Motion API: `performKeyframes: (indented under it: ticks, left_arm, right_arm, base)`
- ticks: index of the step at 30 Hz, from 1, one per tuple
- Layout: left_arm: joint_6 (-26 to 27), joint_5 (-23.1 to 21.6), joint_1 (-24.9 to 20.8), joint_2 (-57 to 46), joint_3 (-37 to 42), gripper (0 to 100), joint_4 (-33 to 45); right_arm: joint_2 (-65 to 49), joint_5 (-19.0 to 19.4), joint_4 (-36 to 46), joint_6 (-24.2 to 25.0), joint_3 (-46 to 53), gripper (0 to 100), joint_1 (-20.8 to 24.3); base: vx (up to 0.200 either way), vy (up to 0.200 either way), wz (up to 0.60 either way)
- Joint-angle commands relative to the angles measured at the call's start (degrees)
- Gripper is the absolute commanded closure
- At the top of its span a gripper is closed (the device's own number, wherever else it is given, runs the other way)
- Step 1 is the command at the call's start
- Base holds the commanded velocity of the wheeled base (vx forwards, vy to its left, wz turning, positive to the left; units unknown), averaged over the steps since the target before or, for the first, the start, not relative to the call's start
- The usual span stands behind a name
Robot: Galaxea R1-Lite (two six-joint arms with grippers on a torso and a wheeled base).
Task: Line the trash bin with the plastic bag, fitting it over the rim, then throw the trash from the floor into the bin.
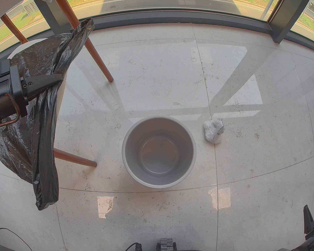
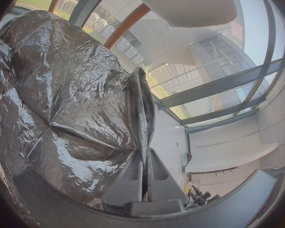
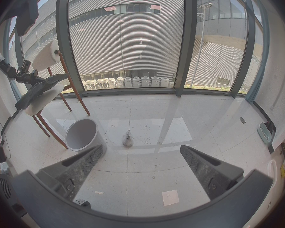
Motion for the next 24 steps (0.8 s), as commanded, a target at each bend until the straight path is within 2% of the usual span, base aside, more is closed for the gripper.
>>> performKeyframes:
  ticks: [1,5,8,18,24]
  left_arm:
    - [-0.03,0.43,-4.41,-0.21,-0.25,100,-0.06]
    - [-0.03,0.52,-8.37,-0.21,-0.25,100,0.03]
    - [-0.03,0.69,-13.38,-0.13,-0.16,100,0.2]
    - [0.05,0.69,-21.46,0.93,0.1,100,0.2]
    - [0.05,0.78,-28.14,2.42,0.98,100,0.2]
  right_arm:
    - [-0.84,0.0,-0.02,-0.01,1.01,0,-0.01]
    - [-0.93,0.0,-0.02,-0.01,1.01,0,0.08]
    - [-0.93,0.0,-0.02,-0.01,1.01,0,-0.01]
    - [-0.93,0.0,-0.02,-0.01,1.01,0,-0.01]
    - [-0.84,0.0,-0.02,0.07,1.01,0,-0.01]
  base:
    - [0.0,0.0,0.0]
    - [0.0,0.0,0.0]
    - [0.0,0.0,0.0]
    - [0.0,0.0,0.0]
    - [0.0,0.0,0.0]
